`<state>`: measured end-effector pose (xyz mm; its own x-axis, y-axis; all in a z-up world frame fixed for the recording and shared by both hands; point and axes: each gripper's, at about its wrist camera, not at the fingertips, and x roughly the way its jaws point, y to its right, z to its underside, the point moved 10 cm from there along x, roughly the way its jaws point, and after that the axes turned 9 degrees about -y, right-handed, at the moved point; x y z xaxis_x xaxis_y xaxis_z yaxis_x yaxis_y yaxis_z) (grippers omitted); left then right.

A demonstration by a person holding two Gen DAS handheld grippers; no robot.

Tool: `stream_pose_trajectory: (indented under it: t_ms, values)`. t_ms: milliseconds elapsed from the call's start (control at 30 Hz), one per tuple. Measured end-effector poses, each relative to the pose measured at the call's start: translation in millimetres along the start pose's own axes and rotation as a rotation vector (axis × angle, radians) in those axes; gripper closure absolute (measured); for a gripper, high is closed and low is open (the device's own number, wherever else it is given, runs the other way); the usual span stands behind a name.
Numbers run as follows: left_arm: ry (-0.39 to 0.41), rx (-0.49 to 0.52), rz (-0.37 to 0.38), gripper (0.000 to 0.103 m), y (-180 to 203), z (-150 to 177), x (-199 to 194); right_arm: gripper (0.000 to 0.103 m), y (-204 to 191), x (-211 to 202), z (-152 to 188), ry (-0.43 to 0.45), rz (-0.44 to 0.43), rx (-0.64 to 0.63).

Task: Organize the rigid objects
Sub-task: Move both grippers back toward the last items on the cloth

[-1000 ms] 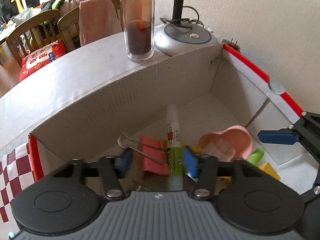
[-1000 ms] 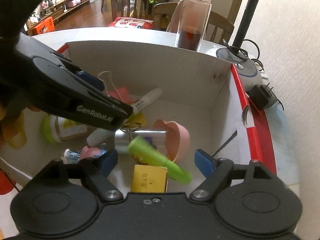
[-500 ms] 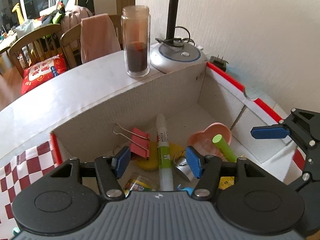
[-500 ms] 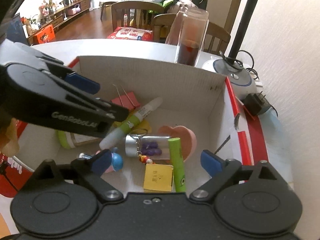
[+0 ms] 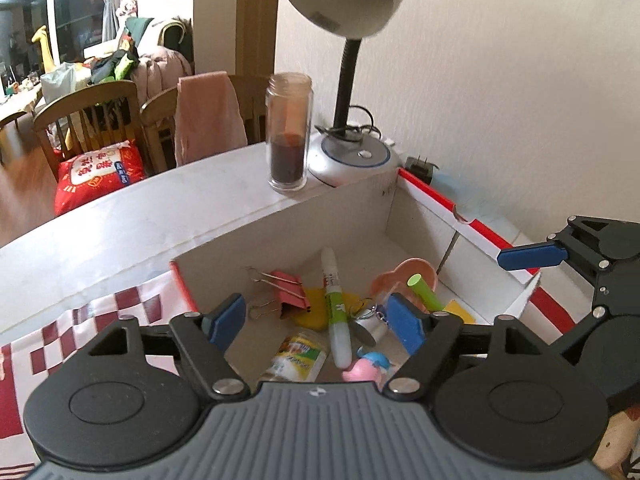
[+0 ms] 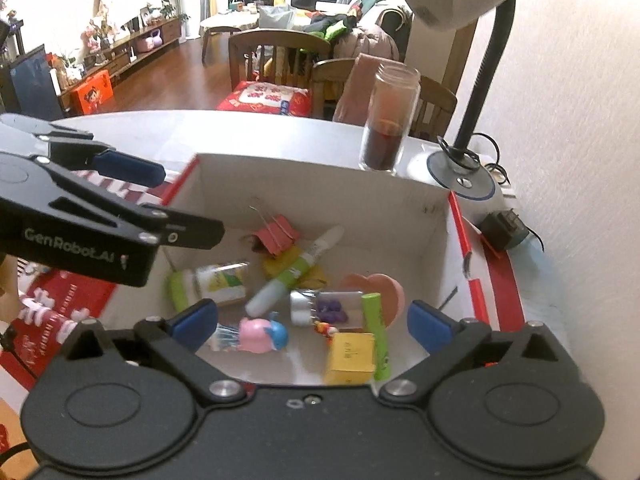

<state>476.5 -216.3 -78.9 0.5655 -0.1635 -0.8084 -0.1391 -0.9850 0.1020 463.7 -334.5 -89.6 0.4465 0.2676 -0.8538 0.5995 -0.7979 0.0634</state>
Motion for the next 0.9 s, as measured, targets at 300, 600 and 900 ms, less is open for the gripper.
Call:
stream_pose_trajectory:
  t_ms: [300,600,900]
  values:
    - [0.064,-0.026,-0.021,0.02,-37,25,-47,0.0,-43,-26,-8,0.06,-0.041,0.0]
    - [0.108,-0.051,-0.073,0.019,-100,64,-92,0.0,-112,-35,-16,0.117,-0.099,-0.005]
    - [0.116,-0.113,-0.083,0.019,-175,110,-116,0.0,-188,-25,-18,0.105,-0.144,-0.058]
